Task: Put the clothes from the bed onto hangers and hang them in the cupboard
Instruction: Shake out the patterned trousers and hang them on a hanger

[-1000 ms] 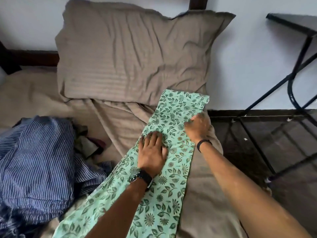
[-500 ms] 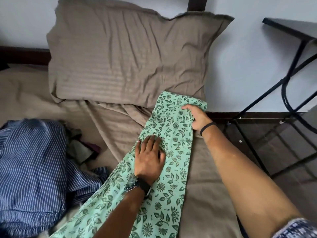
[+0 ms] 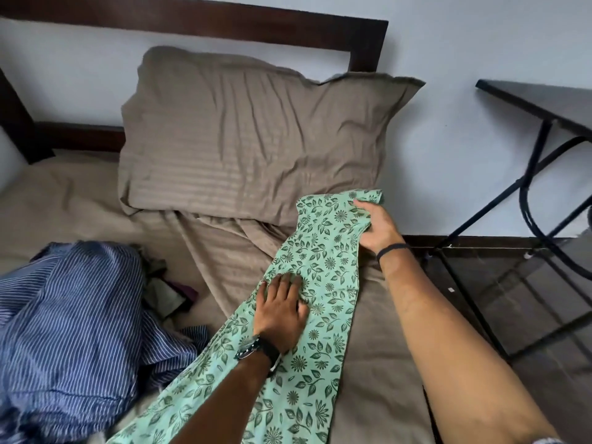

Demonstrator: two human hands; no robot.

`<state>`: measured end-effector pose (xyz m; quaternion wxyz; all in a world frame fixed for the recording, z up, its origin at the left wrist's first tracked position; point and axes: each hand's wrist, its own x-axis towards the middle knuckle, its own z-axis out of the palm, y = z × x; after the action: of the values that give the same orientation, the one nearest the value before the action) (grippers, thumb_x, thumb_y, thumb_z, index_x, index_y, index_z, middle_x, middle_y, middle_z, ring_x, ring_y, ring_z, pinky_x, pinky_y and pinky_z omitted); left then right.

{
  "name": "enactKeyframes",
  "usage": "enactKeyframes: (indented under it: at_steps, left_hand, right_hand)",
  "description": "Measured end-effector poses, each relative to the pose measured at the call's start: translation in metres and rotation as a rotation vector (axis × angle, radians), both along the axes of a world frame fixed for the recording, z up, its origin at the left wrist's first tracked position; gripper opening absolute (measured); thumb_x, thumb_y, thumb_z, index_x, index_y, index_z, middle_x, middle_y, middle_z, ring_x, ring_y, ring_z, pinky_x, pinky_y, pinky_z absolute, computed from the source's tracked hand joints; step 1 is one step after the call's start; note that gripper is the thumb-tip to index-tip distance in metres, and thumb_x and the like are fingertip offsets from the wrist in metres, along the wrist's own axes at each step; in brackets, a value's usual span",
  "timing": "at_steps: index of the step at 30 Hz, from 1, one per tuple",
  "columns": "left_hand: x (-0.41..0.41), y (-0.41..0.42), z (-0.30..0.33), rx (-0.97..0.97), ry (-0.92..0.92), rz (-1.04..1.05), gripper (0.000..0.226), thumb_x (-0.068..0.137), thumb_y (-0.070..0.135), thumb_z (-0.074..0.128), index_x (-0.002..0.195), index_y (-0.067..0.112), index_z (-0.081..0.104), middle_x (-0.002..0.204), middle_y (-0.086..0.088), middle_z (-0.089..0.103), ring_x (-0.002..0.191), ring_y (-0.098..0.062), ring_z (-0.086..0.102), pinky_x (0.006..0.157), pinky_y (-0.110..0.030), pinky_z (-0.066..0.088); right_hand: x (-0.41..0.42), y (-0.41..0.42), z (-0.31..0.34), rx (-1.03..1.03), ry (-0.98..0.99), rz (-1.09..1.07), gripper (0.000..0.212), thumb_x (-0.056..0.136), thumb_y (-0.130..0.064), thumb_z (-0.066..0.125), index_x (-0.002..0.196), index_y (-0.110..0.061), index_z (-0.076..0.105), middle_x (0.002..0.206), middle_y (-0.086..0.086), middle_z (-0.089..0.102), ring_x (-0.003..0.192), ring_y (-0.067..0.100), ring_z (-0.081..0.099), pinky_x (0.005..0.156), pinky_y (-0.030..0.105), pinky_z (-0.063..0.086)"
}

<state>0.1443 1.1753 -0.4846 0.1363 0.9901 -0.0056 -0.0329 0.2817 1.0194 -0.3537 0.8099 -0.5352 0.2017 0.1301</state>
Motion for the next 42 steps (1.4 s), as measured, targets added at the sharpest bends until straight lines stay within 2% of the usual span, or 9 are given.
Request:
enactKeyframes:
  at_steps: [5, 7, 9, 17, 21, 24, 29, 35, 42]
  left_hand:
    - [0.003, 0.01, 0.023, -0.113, 0.18, -0.096, 0.056, 0.102, 0.039, 0.029, 0.152, 0.022, 0.01, 0.159, -0.004, 0.008, 0.146, -0.024, 0.008, 0.118, -0.047, 0.003]
    - [-0.01, 0.014, 0.045, -0.506, 0.214, -0.008, 0.046, 0.1, 0.027, 0.043, 0.143, 0.015, 0.036, 0.136, -0.002, 0.048, 0.117, -0.022, 0.051, 0.101, -0.038, 0.041]
    - [-0.033, 0.017, 0.068, -0.971, 0.208, 0.144, 0.036, 0.1, 0.017, 0.044, 0.133, 0.005, 0.046, 0.105, 0.002, 0.057, 0.087, -0.013, 0.055, 0.075, -0.024, 0.047]
    - [-0.164, 0.05, 0.081, -2.274, 0.32, 0.596, 0.052, 0.096, 0.053, 0.036, 0.118, 0.008, 0.049, 0.112, -0.022, 0.06, 0.101, -0.037, 0.06, 0.086, -0.056, 0.05]
    - [-0.239, 0.073, 0.078, -2.262, 0.343, 0.561, 0.076, 0.085, 0.072, 0.035, 0.12, 0.009, 0.058, 0.115, -0.02, 0.063, 0.102, -0.037, 0.06, 0.088, -0.052, 0.05]
    - [-0.296, 0.085, 0.076, -2.251, 0.35, 0.569, 0.078, 0.083, 0.07, 0.045, 0.108, -0.001, 0.066, 0.108, -0.022, 0.066, 0.091, -0.033, 0.067, 0.082, -0.045, 0.056]
    - [-0.36, 0.092, 0.045, -2.092, 0.192, 0.79, 0.054, 0.069, 0.062, 0.072, 0.089, 0.014, 0.058, 0.075, -0.003, 0.05, 0.06, -0.014, 0.048, 0.056, -0.025, 0.046]
    - [-0.409, 0.074, 0.046, -1.943, -0.044, 0.925, 0.028, 0.085, 0.043, 0.062, 0.07, 0.021, 0.053, 0.039, 0.005, 0.034, 0.03, -0.006, 0.029, 0.03, -0.017, 0.025]
    - [-0.421, 0.084, 0.035, -1.671, -0.083, 0.965, 0.03, 0.076, 0.031, 0.076, 0.087, 0.012, 0.055, 0.065, -0.004, 0.05, 0.053, -0.019, 0.048, 0.046, -0.026, 0.04]
  right_hand:
    - [-0.045, 0.005, 0.047, -0.149, -0.092, 0.236, 0.029, 0.096, -0.012, 0.053, 0.124, -0.012, 0.057, 0.13, 0.002, 0.053, 0.121, 0.022, 0.05, 0.104, 0.029, 0.04]
    - [-0.057, 0.006, 0.056, -0.207, -0.132, 0.25, 0.032, 0.093, -0.003, 0.051, 0.125, -0.006, 0.055, 0.126, 0.008, 0.057, 0.122, 0.025, 0.051, 0.1, 0.035, 0.046]
    - [-0.081, 0.013, 0.063, -0.205, -0.21, 0.261, 0.039, 0.089, 0.008, 0.05, 0.124, -0.01, 0.047, 0.11, 0.003, 0.06, 0.115, 0.02, 0.051, 0.083, 0.032, 0.05]
    - [-0.248, 0.072, 0.021, -0.404, -0.6, 0.693, 0.07, 0.084, 0.024, 0.036, 0.135, -0.024, 0.041, 0.132, 0.0, 0.049, 0.11, 0.003, 0.053, 0.091, 0.014, 0.046]
    - [-0.332, 0.078, -0.005, -0.592, -0.703, 0.922, 0.063, 0.089, 0.015, 0.039, 0.123, -0.037, 0.051, 0.132, -0.012, 0.054, 0.106, -0.006, 0.057, 0.099, 0.025, 0.047]
    - [-0.393, 0.079, -0.012, -0.835, -0.836, 1.206, 0.087, 0.085, 0.012, 0.042, 0.144, -0.05, 0.025, 0.129, -0.02, 0.043, 0.093, -0.005, 0.056, 0.066, 0.011, 0.051]
    - [-0.452, 0.088, -0.042, -1.106, -0.967, 1.398, 0.095, 0.087, -0.023, 0.06, 0.143, -0.056, -0.009, 0.154, -0.015, 0.005, 0.119, 0.012, 0.05, 0.096, 0.032, 0.048]
    - [-0.485, 0.103, -0.078, -1.144, -1.056, 1.315, 0.055, 0.093, -0.034, 0.047, 0.145, -0.032, 0.03, 0.144, -0.01, 0.044, 0.128, 0.017, 0.036, 0.108, 0.039, 0.029]
    - [-0.511, 0.12, -0.087, -0.934, -1.097, 1.226, 0.021, 0.089, -0.017, 0.059, 0.108, -0.013, 0.05, 0.116, -0.002, 0.05, 0.103, 0.014, 0.052, 0.089, 0.032, 0.049]
